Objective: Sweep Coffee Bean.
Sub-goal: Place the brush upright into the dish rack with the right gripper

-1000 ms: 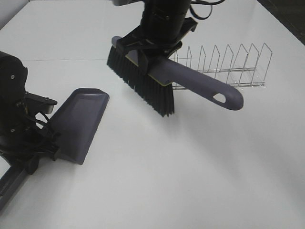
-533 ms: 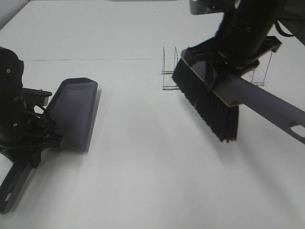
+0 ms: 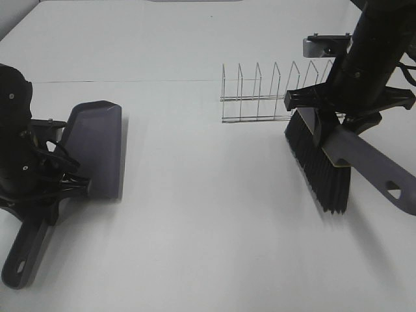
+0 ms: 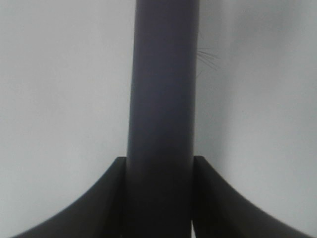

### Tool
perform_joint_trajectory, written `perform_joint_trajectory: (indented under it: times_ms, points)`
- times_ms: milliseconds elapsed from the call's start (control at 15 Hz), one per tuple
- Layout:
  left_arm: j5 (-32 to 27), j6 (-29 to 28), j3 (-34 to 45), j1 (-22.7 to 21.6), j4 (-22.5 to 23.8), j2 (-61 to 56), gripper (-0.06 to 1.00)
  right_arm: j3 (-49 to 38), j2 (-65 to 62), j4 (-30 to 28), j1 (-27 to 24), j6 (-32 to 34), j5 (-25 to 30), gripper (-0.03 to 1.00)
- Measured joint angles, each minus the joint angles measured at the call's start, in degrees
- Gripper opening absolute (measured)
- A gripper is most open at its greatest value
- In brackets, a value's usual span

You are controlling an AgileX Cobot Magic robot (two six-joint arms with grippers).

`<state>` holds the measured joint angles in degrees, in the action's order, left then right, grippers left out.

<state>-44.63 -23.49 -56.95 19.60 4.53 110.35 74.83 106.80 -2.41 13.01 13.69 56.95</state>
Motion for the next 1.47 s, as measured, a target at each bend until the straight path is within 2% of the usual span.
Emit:
perform_joint_trajectory:
  times_ms: [333, 533, 667, 1000, 1467]
  points:
    - [0.17, 0.00, 0.00, 0.00, 0.00, 0.00, 0.33, 11.23, 8.59, -2.69, 0.00, 1.55, 1.38, 0.36]
    - [0.17, 0.00, 0.00, 0.00, 0.00, 0.00, 0.33, 17.93, 14.09, -6.99, 0.00, 3.90, 4.24, 0.36]
    - [0.17, 0.00, 0.00, 0.00, 0.00, 0.00, 0.33, 21.26, 16.62, -7.91, 0.00, 5.79, 6.59, 0.36]
    - [0.17, 1.03, 0.00, 0.00, 0.00, 0.00, 0.33, 25.90, 18.51, -8.71, -0.52, 6.42, 6.47, 0.36]
    - [0.17, 1.03, 0.00, 0.00, 0.00, 0.00, 0.33, 25.95, 18.51, -13.75, -0.57, 7.28, -2.01, 0.36]
